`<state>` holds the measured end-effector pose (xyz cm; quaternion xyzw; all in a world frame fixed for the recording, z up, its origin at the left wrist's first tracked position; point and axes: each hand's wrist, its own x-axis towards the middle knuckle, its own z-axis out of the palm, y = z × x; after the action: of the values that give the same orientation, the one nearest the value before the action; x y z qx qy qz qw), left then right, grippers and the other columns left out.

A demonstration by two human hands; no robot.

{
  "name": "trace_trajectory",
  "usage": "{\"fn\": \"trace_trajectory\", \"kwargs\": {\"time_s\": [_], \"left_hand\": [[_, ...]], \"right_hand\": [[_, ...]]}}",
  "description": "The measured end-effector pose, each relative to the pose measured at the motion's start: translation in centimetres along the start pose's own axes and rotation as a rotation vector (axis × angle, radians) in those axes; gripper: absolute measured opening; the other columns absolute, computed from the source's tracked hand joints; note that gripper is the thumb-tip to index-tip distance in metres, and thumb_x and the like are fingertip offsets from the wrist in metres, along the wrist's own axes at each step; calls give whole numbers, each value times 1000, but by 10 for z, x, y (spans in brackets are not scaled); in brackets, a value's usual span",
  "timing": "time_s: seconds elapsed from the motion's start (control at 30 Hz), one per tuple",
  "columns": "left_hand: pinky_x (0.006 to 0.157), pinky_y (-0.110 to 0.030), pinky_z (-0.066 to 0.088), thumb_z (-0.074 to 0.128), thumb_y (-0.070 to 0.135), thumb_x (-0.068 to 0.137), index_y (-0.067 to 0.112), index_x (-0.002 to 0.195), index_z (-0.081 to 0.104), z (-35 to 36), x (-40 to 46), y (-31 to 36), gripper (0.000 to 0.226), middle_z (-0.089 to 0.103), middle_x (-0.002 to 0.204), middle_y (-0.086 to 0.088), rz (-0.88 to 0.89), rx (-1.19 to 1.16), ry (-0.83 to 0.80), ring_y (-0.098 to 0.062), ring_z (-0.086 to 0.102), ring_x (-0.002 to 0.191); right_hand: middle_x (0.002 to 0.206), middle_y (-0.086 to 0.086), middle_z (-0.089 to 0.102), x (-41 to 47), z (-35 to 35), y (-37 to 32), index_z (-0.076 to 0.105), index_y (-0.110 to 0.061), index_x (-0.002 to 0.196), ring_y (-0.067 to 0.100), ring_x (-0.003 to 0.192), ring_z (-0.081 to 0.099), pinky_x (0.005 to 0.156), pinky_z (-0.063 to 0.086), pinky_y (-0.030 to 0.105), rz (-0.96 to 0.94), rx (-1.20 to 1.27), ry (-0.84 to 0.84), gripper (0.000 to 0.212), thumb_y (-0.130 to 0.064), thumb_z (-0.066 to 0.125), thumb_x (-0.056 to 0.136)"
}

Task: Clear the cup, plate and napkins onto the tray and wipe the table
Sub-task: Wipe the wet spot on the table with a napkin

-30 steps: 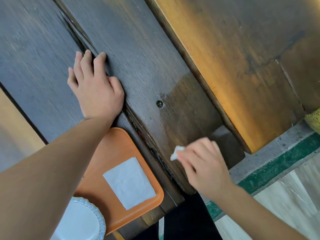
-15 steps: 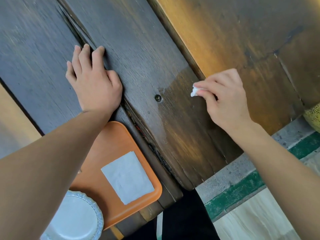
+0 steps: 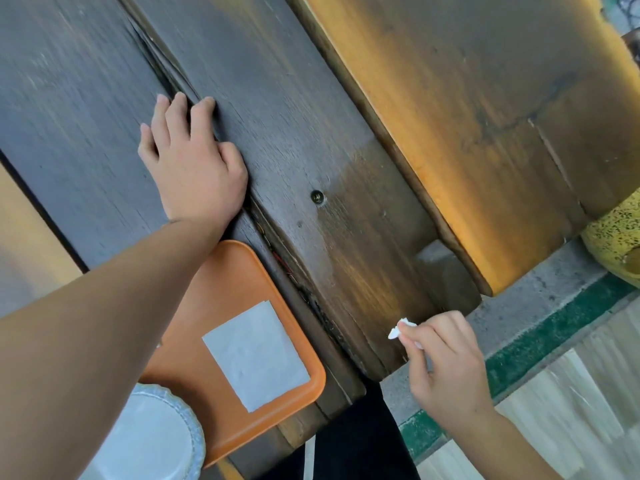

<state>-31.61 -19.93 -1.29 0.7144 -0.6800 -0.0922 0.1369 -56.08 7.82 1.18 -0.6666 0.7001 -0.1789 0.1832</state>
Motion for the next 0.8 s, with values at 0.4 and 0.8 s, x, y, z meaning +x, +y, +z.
{"fn": "trace_trajectory", "kwargs": {"time_s": [0.4, 0.8], "left_hand": [[120, -51, 23, 39, 35, 93, 14, 148, 46, -10, -2, -38, 60, 38, 158, -18, 273, 107, -69, -37, 27, 150], [125, -47, 15, 34, 33, 101, 19, 148, 44, -35, 14, -110, 51, 32, 162, -14, 173, 97, -35, -32, 22, 153]], "right_hand": [[79, 7, 67, 71, 50, -90, 78, -6, 89, 24, 74, 61, 63, 48, 42, -226, 170, 82, 6, -10, 74, 86], [77, -3, 68, 127, 86, -160, 78, -15, 84, 25, 75, 61, 63, 38, 37, -523, 165, 44, 15, -13, 67, 94]]}}
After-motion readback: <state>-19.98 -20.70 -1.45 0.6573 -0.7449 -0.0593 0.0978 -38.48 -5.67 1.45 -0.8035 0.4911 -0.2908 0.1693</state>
